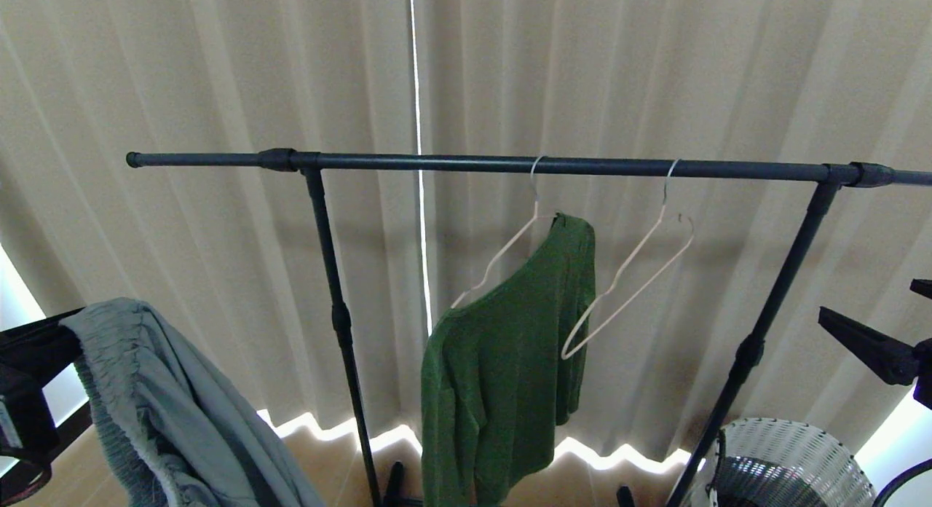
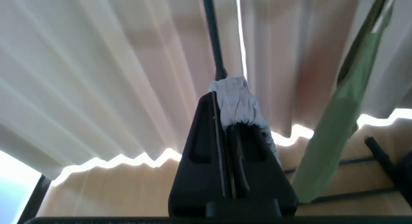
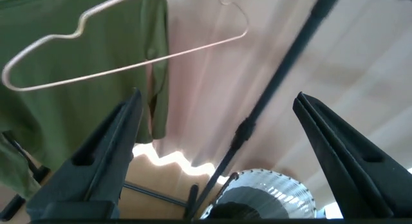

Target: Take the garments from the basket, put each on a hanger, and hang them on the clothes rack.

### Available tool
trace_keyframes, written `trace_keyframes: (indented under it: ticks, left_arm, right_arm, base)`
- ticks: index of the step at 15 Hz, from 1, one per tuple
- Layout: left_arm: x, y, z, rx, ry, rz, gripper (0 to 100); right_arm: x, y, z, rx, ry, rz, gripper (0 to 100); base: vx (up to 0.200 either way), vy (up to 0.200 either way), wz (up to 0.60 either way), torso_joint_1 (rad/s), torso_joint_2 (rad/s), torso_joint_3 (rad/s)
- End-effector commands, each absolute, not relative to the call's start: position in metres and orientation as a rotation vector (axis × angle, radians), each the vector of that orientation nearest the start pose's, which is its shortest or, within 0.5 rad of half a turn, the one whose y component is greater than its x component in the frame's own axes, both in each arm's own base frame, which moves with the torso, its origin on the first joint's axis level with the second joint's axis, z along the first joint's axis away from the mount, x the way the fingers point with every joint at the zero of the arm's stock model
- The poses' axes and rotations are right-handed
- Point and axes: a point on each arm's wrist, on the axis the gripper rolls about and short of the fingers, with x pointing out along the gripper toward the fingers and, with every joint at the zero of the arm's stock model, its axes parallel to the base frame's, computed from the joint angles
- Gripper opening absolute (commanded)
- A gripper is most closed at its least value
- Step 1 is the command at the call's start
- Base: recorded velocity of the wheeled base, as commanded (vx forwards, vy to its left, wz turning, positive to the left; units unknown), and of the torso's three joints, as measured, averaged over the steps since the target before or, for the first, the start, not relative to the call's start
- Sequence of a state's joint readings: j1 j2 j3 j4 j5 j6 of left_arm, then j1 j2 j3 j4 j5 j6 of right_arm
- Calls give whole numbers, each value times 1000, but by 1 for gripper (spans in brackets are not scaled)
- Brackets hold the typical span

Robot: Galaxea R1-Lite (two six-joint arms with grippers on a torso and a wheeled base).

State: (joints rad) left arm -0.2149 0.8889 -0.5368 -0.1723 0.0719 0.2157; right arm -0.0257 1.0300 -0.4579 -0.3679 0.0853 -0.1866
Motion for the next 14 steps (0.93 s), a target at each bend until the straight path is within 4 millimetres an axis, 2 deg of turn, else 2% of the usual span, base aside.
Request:
trace_keyframes:
  ticks: [1,8,10,14]
  left_arm:
    - [99,-20,222,239,170,-162,0]
    - [100,-19,218,240,196,-150,0]
    - [100,-19,218,240,195,-155,0]
    - [102,-19,220,236,192,-153,0]
  right_arm:
    - [136,-2,204,-175,208,78,100]
    - [145,1,203,-177,231,105,100]
    - [146,10,200,-192,252,166,100]
    - [168,35,198,-206,293,299,100]
  base:
    - [0,0,0,0,0,0]
    - [0,0,0,0,0,0]
    - [0,0,0,0,0,0]
    - [0,0,0,0,0,0]
